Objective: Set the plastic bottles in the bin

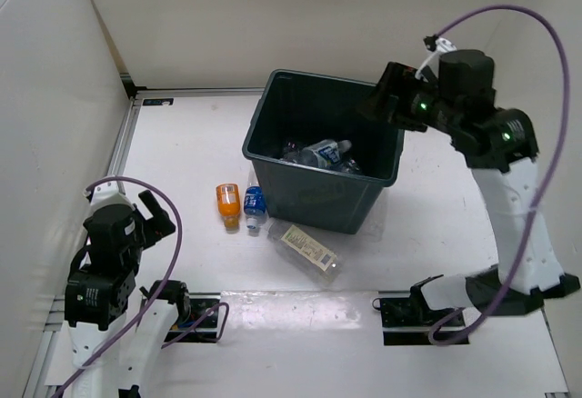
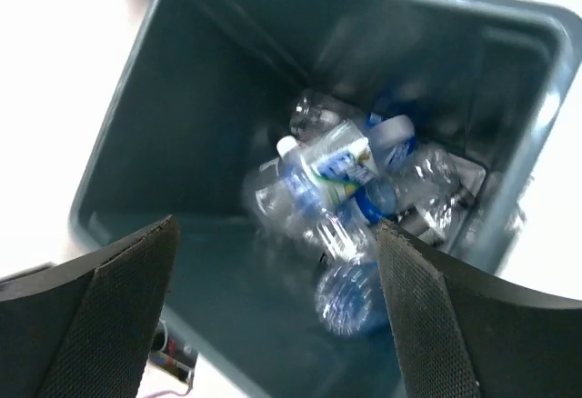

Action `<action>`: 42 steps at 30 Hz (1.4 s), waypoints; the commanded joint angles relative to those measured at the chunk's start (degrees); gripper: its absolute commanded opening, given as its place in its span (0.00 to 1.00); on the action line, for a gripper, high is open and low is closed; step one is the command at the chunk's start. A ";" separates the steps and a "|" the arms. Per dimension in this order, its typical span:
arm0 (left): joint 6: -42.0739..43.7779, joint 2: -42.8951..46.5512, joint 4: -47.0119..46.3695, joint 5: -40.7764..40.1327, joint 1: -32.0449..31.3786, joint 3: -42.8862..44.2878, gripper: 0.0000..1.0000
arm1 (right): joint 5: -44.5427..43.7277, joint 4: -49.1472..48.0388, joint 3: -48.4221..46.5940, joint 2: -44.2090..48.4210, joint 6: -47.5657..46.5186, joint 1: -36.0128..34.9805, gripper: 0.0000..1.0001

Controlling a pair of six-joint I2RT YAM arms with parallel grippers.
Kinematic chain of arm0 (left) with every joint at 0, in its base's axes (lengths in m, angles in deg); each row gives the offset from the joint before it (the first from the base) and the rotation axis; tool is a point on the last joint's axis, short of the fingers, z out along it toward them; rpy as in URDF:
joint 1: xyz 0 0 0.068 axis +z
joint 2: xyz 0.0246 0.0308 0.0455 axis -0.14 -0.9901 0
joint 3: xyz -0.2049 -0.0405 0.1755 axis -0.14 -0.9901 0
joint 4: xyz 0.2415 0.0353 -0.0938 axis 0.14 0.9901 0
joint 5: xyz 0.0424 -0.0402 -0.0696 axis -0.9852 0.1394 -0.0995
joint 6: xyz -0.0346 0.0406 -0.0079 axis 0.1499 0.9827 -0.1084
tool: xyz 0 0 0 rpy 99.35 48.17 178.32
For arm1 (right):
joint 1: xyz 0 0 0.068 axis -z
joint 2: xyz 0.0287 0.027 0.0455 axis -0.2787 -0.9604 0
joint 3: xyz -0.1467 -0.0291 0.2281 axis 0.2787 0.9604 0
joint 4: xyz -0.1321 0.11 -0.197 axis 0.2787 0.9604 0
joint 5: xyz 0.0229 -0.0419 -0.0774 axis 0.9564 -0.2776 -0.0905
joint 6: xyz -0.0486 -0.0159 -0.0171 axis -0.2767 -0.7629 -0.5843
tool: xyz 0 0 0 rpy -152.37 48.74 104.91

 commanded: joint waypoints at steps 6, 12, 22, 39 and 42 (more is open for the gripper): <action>-0.62 -1.51 -0.28 -1.68 0.27 -0.59 1.00 | -22.84 13.06 11.70 22.09 4.33 -2.54 0.90; 0.96 -7.22 -6.69 16.15 0.35 1.77 1.00 | -23.75 9.20 39.22 44.70 7.24 2.56 0.90; -4.48 -19.70 -22.64 27.25 -1.31 -4.36 1.00 | -24.90 8.23 51.63 54.83 2.67 6.78 0.90; -4.84 -52.13 -32.09 11.51 -12.21 -1.56 1.00 | -38.14 15.24 51.46 63.44 13.99 -18.61 0.90; -4.84 -55.39 -33.50 11.95 -12.30 -0.78 1.00 | -43.60 18.67 50.58 65.55 20.14 -27.73 0.90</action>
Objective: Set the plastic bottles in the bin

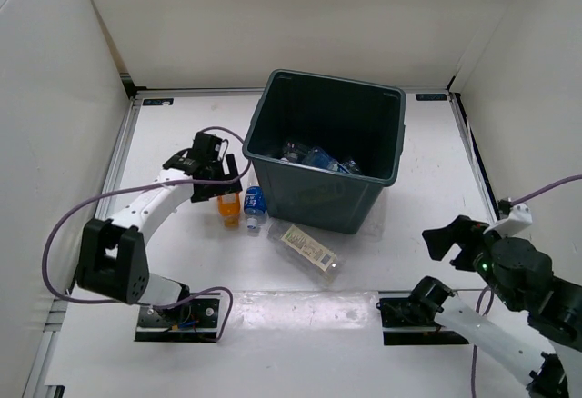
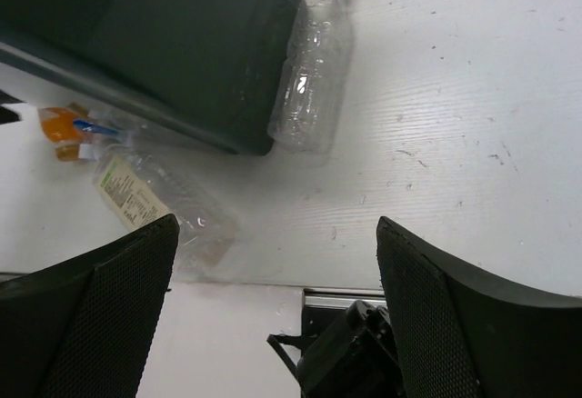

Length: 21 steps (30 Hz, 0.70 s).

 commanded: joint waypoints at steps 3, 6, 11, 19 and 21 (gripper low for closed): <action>-0.42 -4.57 -3.65 -0.94 0.09 4.41 1.00 | -14.26 9.65 -3.15 5.22 15.17 -13.75 0.90; -0.95 -8.51 -2.95 -1.38 0.35 5.82 0.98 | -18.39 15.37 -4.03 10.06 24.46 -21.75 0.90; -2.53 -11.69 -4.96 -0.42 1.49 4.08 0.86 | -22.61 21.45 -4.91 15.26 31.54 -34.57 0.90; -3.15 -10.99 -5.68 2.22 2.73 1.26 0.53 | -20.69 18.82 -4.48 6.58 25.42 -28.02 0.90; -3.23 -9.41 -5.23 2.13 3.16 0.99 0.48 | -18.76 15.13 -3.86 5.34 23.29 -23.27 0.90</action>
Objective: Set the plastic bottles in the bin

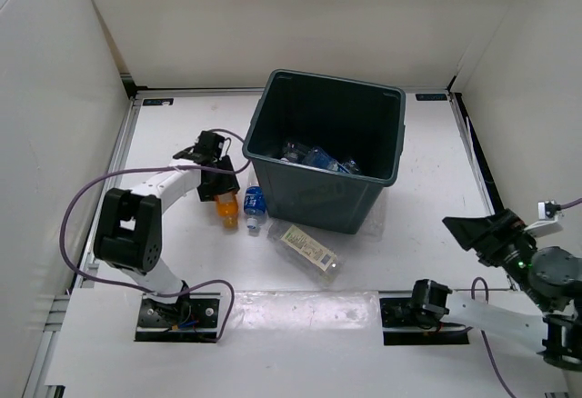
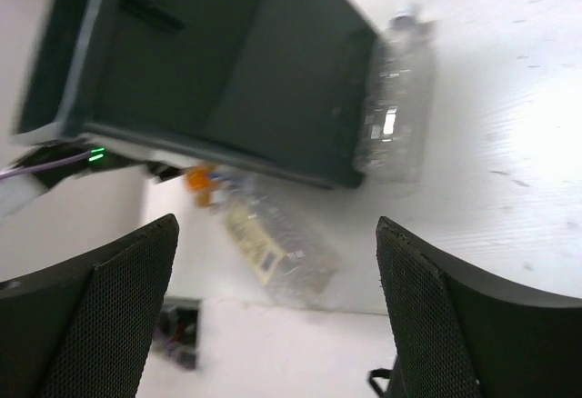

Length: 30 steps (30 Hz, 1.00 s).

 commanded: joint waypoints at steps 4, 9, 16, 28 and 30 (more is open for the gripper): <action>0.31 11.43 4.52 -1.27 0.70 -0.30 0.40 | 1.82 8.32 1.87 -3.66 -6.08 9.43 0.90; 1.80 20.91 10.51 -1.62 1.49 3.38 0.36 | 2.18 2.34 5.12 -4.00 -10.83 14.00 0.90; 3.99 32.51 20.96 -1.53 1.84 10.68 0.31 | 5.85 -7.67 7.59 -7.16 -20.57 17.79 0.90; 6.81 45.02 30.54 -2.24 1.93 24.13 0.31 | 7.19 -13.65 9.25 -18.07 -33.96 23.65 0.90; 6.81 45.02 30.73 -1.27 1.93 26.24 0.31 | 13.37 -18.38 11.53 -14.67 -41.57 29.89 0.90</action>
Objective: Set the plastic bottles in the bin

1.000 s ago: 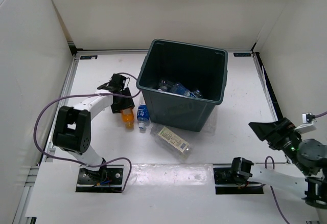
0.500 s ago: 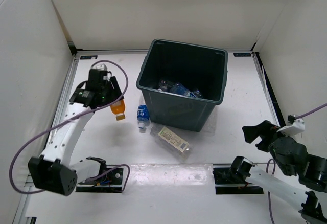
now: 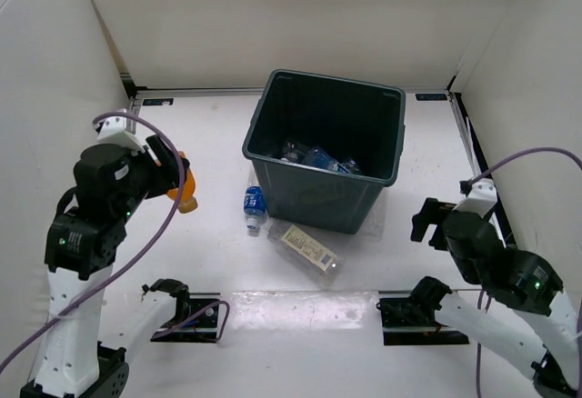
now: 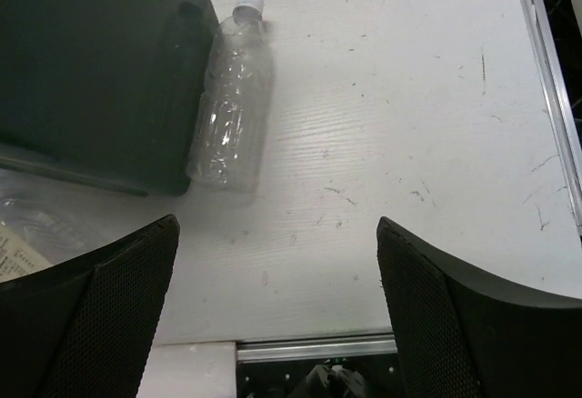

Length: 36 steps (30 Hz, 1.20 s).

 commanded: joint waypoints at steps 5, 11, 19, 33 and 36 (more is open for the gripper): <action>-0.80 1.27 -4.05 2.65 0.33 2.64 0.30 | 12.89 -11.82 3.88 6.10 -15.31 15.96 0.90; -1.15 -0.57 -7.59 4.42 0.25 7.72 0.30 | 13.42 -12.26 3.97 -0.05 -15.93 13.44 0.90; -7.12 -9.97 -15.31 11.96 -1.06 17.05 0.30 | 15.35 -12.79 4.15 0.47 -17.07 12.89 0.90; 3.15 -44.68 -18.25 6.53 -24.18 45.69 0.46 | 17.37 -13.32 4.50 2.21 -18.65 16.95 0.90; 3.15 -48.72 -16.38 6.53 -25.24 47.65 0.63 | 17.46 -13.85 4.76 3.01 -18.83 17.74 0.90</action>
